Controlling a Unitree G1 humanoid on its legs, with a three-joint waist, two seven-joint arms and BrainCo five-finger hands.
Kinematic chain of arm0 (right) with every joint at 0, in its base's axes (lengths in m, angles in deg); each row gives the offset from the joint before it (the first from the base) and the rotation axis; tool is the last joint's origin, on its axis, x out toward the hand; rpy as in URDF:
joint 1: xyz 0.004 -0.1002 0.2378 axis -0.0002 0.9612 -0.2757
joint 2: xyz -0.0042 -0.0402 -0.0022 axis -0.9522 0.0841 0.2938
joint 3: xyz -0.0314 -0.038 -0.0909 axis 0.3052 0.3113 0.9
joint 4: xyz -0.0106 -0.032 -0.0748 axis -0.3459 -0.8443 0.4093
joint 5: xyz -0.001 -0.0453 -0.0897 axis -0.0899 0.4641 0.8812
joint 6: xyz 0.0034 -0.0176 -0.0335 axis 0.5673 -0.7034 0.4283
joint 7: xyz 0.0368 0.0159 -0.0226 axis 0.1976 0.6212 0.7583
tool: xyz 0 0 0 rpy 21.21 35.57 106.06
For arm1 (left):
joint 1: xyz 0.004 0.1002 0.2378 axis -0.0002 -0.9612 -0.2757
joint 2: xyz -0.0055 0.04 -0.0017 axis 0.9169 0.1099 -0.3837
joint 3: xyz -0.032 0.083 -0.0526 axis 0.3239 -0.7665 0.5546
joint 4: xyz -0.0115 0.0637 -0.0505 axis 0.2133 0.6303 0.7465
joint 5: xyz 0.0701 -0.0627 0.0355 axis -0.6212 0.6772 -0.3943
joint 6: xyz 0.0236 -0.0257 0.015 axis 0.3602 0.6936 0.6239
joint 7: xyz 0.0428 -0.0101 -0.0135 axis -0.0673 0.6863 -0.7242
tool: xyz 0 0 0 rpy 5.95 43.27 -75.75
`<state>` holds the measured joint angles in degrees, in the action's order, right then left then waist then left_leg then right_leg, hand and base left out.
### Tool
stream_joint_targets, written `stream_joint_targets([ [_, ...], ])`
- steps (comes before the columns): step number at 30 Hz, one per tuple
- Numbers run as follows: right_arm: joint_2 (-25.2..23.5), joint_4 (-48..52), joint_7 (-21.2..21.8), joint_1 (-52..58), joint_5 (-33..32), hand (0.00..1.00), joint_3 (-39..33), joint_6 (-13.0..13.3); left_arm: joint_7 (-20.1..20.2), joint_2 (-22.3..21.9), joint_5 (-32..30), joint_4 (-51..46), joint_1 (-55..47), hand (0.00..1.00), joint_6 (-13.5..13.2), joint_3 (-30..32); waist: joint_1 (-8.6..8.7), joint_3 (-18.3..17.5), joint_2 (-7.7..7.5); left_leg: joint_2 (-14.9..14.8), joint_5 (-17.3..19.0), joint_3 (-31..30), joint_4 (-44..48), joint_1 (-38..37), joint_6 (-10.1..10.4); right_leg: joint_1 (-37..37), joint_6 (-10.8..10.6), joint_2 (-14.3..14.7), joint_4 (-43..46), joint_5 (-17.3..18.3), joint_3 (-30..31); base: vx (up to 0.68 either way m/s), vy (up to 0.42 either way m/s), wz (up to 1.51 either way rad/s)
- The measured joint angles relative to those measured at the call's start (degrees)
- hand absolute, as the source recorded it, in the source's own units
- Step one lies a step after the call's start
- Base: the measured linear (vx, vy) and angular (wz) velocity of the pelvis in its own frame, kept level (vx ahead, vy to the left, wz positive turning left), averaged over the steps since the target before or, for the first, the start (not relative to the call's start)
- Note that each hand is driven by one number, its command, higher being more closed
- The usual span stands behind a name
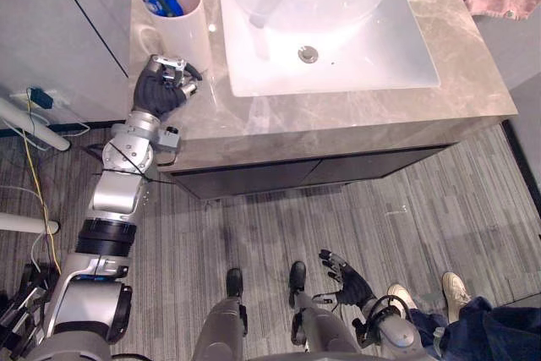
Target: Organize washtable
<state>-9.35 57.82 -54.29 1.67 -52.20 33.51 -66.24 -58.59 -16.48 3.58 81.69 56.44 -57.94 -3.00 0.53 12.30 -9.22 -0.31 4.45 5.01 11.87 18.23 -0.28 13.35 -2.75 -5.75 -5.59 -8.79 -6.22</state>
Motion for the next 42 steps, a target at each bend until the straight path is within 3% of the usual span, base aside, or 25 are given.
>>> stream_joint_targets([
  [16, 0.39, 0.14, -1.15, -1.9, 0.0, 0.0, 0.63, 0.1, -2.73, 1.03, 2.11, 1.99, 8.71, 1.0, 0.06, -3.4, -1.44, 2.38, -0.88, -0.71, 1.26, -0.83, 3.97, 4.13, 0.1, 2.24, 0.81, 0.6, -0.22, 0.03, -0.9, -0.01, 0.002, 0.02],
  [21, 0.34, 0.14, -1.27, -2.37, 0.03, 0.0, 1.07, 0.12, -4.7, 3.39, 2.32, 6.35, 16.21, 1.0, 0.16, -3.56, -0.63, 3.55, -2.42, -0.72, 1.2, -0.46, 4.3, 5.43, 0.03, 3.23, 1.71, 0.56, -0.21, -0.36, -0.78, 0.0, 0.009, -0.03],
  [30, -0.31, 0.13, -2.35, -2.34, 0.06, 0.0, 1.08, 0.14, -6.43, 4.77, 3.35, 12.53, 23.0, 1.0, 0.38, -3.81, 1.64, 3.59, -2.49, -0.71, 1.37, -0.36, 4.6, 6.42, -0.21, 4.14, 0.92, 0.64, -0.04, -1.31, -0.38, 0.03, 0.0, -0.02],
  [42, -0.28, 0.08, -2.47, -2.22, 0.18, 0.0, 1.87, 0.14, -8.16, 5.59, 4.46, 19.04, 29.33, 1.0, 1.26, -3.85, 1.84, 4.47, -3.13, -1.26, 1.34, -0.02, 5.16, 7.27, -0.18, 5.07, 1.43, 1.05, -0.25, -1.66, 0.0, -0.01, 0.005, -0.02],
])
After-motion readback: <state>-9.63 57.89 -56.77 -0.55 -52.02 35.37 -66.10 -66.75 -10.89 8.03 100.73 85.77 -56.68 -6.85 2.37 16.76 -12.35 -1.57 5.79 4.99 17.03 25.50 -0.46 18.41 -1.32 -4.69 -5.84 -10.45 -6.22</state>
